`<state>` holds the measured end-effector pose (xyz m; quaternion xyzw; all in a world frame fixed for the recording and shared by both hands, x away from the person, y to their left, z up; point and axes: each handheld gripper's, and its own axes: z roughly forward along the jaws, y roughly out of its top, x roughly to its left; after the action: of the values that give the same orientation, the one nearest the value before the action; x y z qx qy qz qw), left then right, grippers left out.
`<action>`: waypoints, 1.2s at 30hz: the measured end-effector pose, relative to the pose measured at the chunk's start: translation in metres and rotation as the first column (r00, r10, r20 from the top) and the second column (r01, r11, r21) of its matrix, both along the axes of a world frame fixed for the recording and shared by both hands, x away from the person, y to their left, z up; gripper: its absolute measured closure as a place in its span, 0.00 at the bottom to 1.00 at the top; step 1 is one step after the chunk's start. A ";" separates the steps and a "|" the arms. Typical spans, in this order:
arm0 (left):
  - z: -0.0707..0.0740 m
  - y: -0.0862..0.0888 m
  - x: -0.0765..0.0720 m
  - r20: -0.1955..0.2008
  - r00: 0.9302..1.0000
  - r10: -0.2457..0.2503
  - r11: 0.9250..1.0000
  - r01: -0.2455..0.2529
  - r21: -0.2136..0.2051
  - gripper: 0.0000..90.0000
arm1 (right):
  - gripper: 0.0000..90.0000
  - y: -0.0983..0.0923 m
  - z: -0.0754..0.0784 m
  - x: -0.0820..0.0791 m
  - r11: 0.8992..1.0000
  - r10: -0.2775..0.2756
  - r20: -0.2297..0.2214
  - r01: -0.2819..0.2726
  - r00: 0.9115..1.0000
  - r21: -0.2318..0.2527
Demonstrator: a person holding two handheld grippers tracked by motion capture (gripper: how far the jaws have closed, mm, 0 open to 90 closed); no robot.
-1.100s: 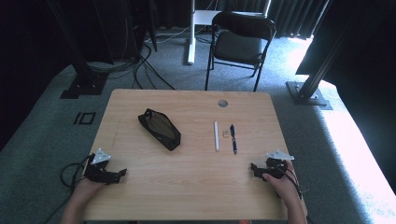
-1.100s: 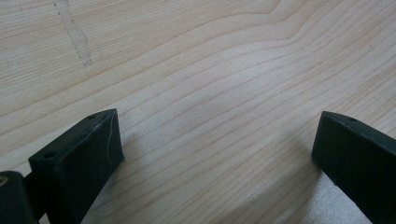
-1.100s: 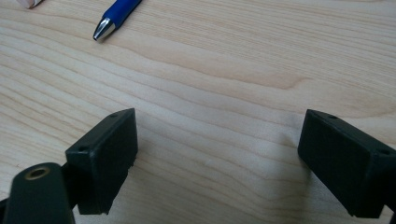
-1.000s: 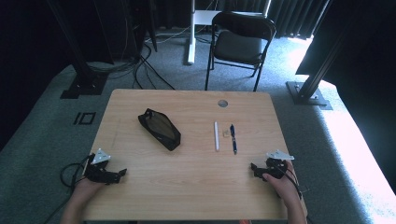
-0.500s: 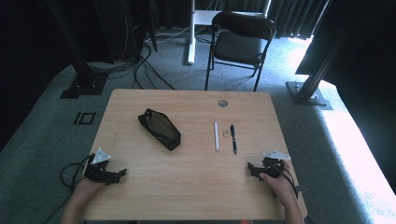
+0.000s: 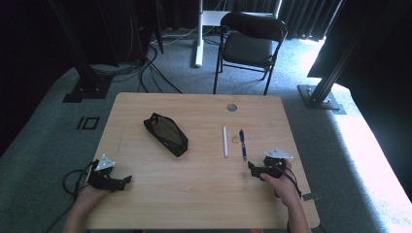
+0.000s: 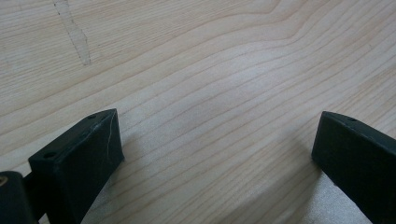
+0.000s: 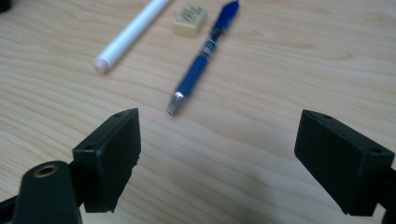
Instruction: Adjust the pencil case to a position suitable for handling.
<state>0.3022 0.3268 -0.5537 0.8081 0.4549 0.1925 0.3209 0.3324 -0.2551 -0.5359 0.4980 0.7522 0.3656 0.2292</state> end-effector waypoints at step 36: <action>0.000 0.000 0.000 -0.001 1.000 -0.005 1.000 0.005 0.000 0.02 | 0.16 0.109 0.008 0.026 0.966 0.253 0.027 -0.254 0.967 0.053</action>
<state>0.3021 0.3268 -0.5537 0.8093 0.4529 0.1913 0.3215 0.3584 -0.1459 -0.5281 0.4004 0.7967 0.4178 0.1742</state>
